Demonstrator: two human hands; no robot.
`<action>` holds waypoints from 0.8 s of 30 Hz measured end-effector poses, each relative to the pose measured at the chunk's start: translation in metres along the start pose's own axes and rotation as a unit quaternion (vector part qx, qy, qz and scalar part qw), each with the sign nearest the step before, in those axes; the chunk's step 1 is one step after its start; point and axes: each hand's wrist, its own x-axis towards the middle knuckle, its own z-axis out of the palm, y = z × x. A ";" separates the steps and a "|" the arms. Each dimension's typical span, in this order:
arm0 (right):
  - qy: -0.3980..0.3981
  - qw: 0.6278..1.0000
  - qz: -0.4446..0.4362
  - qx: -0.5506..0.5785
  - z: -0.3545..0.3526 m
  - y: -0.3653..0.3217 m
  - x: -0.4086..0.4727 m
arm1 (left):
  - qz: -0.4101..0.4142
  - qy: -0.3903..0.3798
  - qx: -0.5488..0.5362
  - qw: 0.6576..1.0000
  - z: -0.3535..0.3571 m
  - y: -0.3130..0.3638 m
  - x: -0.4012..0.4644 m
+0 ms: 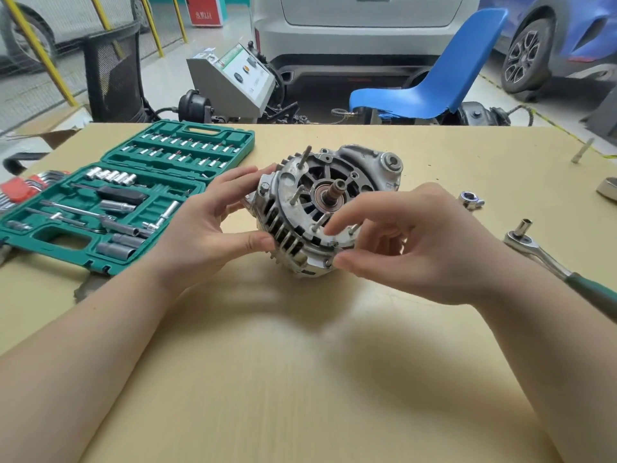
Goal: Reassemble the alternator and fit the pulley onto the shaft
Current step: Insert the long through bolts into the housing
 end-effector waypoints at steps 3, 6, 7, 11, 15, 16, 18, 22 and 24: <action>0.004 0.996 -0.054 -0.071 -0.001 -0.004 0.000 | -0.007 0.004 0.008 1.000 -0.001 0.002 0.001; 0.005 0.983 -0.073 -0.169 0.006 -0.005 0.002 | -0.012 0.000 0.023 1.000 -0.002 0.003 0.001; 0.011 0.979 -0.076 -0.189 0.009 -0.005 0.002 | -0.015 0.000 0.027 1.000 -0.002 0.002 0.001; 0.042 0.961 -0.085 -0.258 0.016 -0.005 0.002 | -0.016 -0.003 0.034 0.999 -0.002 0.003 0.001; 0.005 0.969 -0.085 -0.233 0.009 -0.007 0.000 | -0.023 0.001 0.012 1.000 -0.001 0.004 0.001; -0.004 0.972 -0.082 -0.222 0.008 -0.006 0.000 | -0.024 0.002 0.008 1.000 -0.001 0.004 0.001; -0.013 0.974 -0.073 -0.214 0.007 -0.006 0.001 | -0.025 0.002 0.001 1.000 -0.001 0.004 0.001; 0.009 0.958 -0.071 -0.277 0.011 -0.010 0.001 | -0.026 0.005 -0.003 1.000 -0.001 0.003 0.001; 0.015 0.934 -0.068 -0.349 0.013 -0.015 0.001 | -0.029 0.003 -0.003 1.000 -0.001 0.003 0.002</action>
